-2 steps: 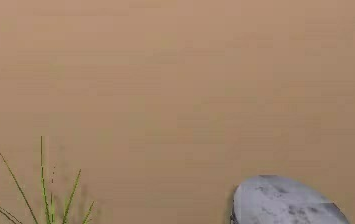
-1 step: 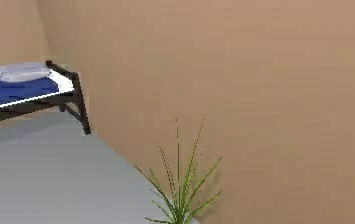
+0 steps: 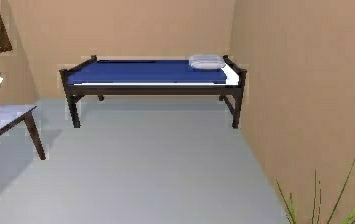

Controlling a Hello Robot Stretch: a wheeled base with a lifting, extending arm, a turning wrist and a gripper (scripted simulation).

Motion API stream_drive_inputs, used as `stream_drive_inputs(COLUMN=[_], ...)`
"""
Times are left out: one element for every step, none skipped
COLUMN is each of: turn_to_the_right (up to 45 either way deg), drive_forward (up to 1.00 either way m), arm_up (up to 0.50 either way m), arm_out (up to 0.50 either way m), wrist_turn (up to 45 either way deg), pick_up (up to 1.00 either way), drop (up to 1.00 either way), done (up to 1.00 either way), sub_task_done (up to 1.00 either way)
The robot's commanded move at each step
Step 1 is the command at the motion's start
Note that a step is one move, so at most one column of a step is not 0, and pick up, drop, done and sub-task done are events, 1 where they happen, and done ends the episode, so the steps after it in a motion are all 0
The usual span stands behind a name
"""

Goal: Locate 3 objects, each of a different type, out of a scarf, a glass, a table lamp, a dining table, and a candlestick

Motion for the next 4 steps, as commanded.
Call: stream_drive_inputs(turn_to_the_right=[-45.0,-42.0,0.0,15.0], drive_forward=[0.0,0.0,0.2,0.0], arm_up=[0.0,0.0,0.0,0.0], arm_out=[0.0,0.0,0.0,0.0], wrist_turn=[0.0,0.0,0.0,0.0], pick_up=[0.0,0.0,0.0,0.0], drop=[0.0,0.0,0.0,0.0], done=[0.0,0.0,0.0,0.0], sub_task_done=[0.0,0.0,0.0,0.0])
